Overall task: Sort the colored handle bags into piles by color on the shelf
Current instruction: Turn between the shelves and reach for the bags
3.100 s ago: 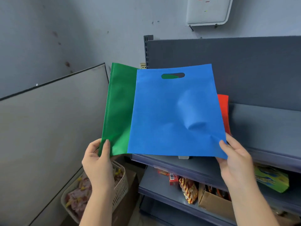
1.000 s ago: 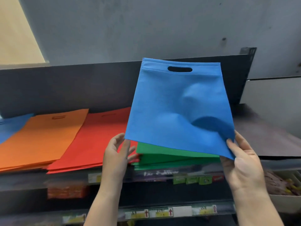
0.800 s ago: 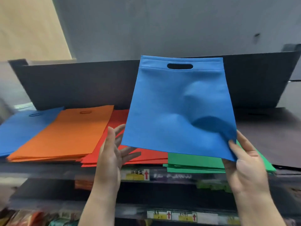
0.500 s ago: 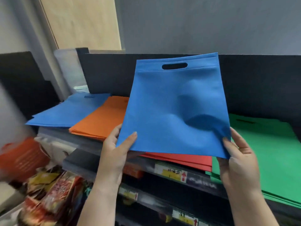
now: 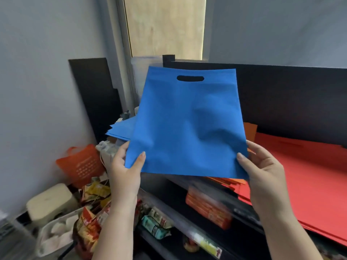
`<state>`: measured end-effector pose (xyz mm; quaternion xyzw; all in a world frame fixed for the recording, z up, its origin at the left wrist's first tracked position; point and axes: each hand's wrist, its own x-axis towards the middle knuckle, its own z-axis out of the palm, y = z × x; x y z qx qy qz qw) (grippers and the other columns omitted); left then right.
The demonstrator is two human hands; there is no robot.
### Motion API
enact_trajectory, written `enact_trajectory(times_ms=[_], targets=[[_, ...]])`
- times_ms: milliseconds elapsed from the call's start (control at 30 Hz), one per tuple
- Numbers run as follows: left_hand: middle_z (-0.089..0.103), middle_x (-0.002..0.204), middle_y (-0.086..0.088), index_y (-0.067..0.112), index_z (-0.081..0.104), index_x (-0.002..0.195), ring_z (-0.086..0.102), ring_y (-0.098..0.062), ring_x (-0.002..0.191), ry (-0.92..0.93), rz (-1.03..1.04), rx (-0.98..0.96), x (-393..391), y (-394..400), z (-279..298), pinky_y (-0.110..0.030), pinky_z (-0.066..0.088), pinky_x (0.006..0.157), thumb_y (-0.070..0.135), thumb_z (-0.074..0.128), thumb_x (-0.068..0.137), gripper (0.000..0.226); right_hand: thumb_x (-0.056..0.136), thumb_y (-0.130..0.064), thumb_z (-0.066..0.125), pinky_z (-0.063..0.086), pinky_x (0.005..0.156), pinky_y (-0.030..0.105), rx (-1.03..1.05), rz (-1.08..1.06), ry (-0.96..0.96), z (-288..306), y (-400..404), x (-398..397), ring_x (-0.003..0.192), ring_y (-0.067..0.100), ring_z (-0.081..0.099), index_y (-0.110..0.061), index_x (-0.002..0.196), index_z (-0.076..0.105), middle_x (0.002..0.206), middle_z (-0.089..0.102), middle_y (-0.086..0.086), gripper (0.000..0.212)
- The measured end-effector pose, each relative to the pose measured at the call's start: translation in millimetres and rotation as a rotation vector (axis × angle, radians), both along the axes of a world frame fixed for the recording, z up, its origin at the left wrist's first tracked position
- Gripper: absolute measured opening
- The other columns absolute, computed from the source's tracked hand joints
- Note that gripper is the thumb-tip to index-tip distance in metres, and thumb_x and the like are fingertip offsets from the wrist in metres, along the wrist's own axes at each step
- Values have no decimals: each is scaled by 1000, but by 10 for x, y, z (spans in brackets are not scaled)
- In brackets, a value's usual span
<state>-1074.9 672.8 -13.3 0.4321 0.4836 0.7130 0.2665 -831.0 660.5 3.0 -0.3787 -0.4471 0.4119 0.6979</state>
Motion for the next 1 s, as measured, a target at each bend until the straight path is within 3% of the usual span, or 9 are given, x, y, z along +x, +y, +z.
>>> enact_trajectory(times_ms=[167, 267, 333, 500, 633, 700, 767, 900, 1000], targets=[[64, 93, 19, 27, 62, 113, 61, 5, 84, 188, 164, 28, -767, 578, 83, -19, 48, 68, 14, 64, 88, 27, 84, -1, 68, 55, 57, 19, -19, -78, -242, 40, 483, -682, 76, 11, 71, -30, 99, 67, 88, 74, -6, 33], [63, 93, 11, 17, 60, 118, 61, -1, 82, 365, 193, 44, -1164, 944, 159, -12, 47, 62, 18, 65, 88, 31, 81, -5, 72, 49, 53, 13, -49, -209, -443, 67, 813, -1033, 69, 10, 67, -31, 99, 66, 76, 68, -7, 32], [62, 96, 10, 16, 60, 119, 61, -8, 86, 437, 163, 39, -1364, 1199, 197, -14, 48, 63, 17, 65, 88, 31, 81, -8, 73, 48, 54, 13, -73, -297, -600, 65, 1034, -1238, 70, 12, 63, -25, 108, 65, 77, 65, -7, 32], [60, 114, 1, 4, 59, 122, 54, -12, 104, 630, 103, -1, -1590, 1828, 144, 6, 32, 77, 5, 67, 85, 38, 82, -8, 71, 36, 54, 11, -118, -458, -886, 12, 1498, -1558, 65, 5, 51, -15, 115, 64, 71, 54, -15, 34], [55, 133, -8, 11, 44, 137, 53, -27, 119, 894, -38, -308, -1649, 2228, -69, -30, 42, 89, 18, 65, 88, 53, 88, -12, 62, 39, 66, 29, -306, -429, -1089, -120, 1765, -1661, 83, 22, 53, -15, 129, 51, 86, 57, -5, 43], [50, 140, -5, 14, 39, 141, 50, -26, 123, 1124, -60, -405, -1668, 2333, -164, -37, 42, 93, 27, 61, 90, 57, 93, -18, 55, 44, 75, 34, -468, -358, -1220, -207, 1840, -1688, 105, 29, 55, -16, 136, 45, 117, 60, 7, 44], [50, 139, -3, 15, 40, 140, 49, -23, 124, 1246, -22, -410, -1685, 2388, -222, -37, 40, 95, 35, 59, 90, 58, 96, -22, 50, 44, 83, 34, -561, -318, -1270, -283, 1885, -1698, 117, 28, 51, -16, 135, 47, 133, 54, 6, 40], [48, 137, -2, 18, 44, 137, 46, -24, 122, 1302, 68, -386, -1724, 2415, -255, -38, 37, 93, 41, 62, 85, 59, 97, -27, 47, 42, 79, 31, -557, -354, -1323, -359, 1920, -1687, 116, 25, 51, -20, 135, 48, 134, 52, 3, 38], [46, 138, 0, 20, 41, 137, 45, -23, 122, 1501, 89, -344, -1642, 2424, -148, -37, 34, 94, 37, 58, 86, 56, 97, -28, 46, 38, 66, 29, -540, -371, -1341, -366, 1915, -1715, 92, 22, 51, -21, 133, 50, 127, 48, 1, 36]])
